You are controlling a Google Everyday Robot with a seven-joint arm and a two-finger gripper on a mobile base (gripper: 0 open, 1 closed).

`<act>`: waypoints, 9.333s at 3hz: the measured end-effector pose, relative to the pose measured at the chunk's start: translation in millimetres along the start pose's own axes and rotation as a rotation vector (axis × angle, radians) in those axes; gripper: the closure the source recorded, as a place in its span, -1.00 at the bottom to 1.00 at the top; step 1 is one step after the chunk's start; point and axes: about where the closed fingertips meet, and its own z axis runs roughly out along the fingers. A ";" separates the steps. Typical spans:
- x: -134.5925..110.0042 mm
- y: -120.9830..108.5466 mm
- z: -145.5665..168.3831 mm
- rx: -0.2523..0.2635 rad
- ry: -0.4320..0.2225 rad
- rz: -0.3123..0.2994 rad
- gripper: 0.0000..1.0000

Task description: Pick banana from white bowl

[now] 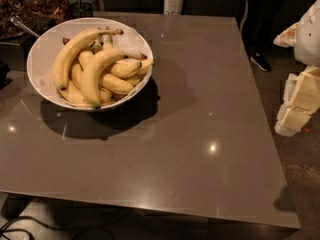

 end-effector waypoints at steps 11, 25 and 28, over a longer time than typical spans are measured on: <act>-230.5 -47.3 32.8 0.080 0.001 -0.645 -1.00; -340.3 -47.4 137.8 -0.050 0.127 -0.890 0.64; -334.1 -48.0 133.6 -0.049 0.079 -0.858 1.00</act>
Offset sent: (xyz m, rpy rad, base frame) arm 0.0036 0.0107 0.0080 -0.0370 -0.0314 0.0238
